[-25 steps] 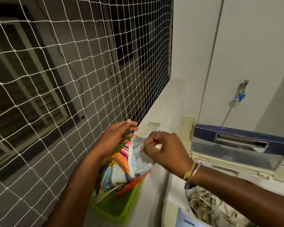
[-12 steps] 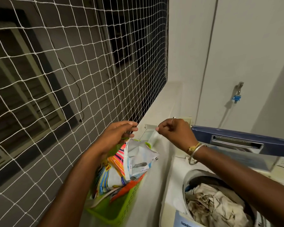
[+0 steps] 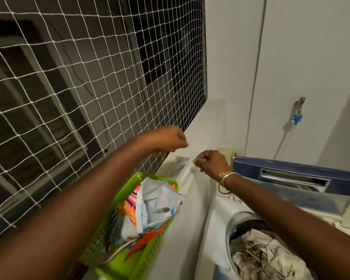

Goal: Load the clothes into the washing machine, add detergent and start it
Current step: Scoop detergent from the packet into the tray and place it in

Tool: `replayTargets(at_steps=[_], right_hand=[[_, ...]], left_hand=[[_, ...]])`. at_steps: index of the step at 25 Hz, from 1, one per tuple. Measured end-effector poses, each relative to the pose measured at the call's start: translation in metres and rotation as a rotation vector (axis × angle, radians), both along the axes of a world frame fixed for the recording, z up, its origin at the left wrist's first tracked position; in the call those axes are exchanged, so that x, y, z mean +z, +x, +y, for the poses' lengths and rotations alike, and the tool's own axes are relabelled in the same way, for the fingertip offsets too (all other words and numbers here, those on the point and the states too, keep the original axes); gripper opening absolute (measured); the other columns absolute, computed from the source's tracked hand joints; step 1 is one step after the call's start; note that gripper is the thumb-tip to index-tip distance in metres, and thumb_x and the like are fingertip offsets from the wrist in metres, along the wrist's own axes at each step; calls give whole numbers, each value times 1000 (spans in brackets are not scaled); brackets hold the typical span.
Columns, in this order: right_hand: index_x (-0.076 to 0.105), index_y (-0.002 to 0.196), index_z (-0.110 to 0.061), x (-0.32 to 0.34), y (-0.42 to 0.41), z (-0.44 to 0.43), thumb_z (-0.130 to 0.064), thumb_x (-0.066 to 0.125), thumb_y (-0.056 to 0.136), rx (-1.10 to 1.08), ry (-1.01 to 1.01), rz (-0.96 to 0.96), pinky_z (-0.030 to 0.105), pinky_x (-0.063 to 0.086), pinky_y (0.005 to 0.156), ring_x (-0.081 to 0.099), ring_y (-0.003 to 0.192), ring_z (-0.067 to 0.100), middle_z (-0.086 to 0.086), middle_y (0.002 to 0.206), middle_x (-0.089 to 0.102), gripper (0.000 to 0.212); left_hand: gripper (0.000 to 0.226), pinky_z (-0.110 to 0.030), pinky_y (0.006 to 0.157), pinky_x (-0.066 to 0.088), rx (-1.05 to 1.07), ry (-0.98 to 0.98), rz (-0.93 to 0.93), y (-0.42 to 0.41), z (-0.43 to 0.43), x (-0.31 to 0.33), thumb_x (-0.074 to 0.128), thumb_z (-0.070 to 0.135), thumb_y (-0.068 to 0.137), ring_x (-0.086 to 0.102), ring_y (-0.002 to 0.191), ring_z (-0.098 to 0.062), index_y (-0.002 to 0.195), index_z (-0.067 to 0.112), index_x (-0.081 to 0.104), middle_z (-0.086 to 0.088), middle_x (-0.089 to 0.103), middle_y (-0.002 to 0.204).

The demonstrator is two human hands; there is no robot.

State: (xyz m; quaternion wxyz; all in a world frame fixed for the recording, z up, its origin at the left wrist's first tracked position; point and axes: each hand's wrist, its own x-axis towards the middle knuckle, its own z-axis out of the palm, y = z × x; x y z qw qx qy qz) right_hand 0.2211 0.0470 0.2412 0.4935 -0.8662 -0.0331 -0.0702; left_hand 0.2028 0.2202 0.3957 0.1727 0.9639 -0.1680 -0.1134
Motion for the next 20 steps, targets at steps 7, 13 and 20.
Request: replayTargets(at_steps=[7, 13, 20], right_hand=[[72, 97, -13, -5, 38, -7, -24, 80, 81, 4, 114, 138, 33, 62, 63, 72, 68, 22, 8, 85, 73, 21], [70, 114, -14, -8, 53, -8, -29, 76, 83, 168, -3, 99, 41, 56, 91, 69, 81, 23, 7, 94, 74, 35], [68, 120, -9, -11, 67, -4, -26, 73, 87, 206, -3, 101, 32, 46, 99, 63, 110, 25, 9, 121, 68, 38]], left_hand=[[18, -31, 62, 54, 33, 669, 22, 27, -43, -37, 65, 18, 86, 61, 60, -22, 78, 3, 70, -9, 70, 75], [31, -38, 88, 50, 298, 521, -124, 4, -60, -79, 50, 9, 92, 61, 111, -34, 119, 1, 61, -19, 62, 121], [74, -52, 115, 27, 1005, -236, -166, -3, -112, -128, 47, 37, 98, 21, 144, -44, 152, -2, 15, -22, 20, 159]])
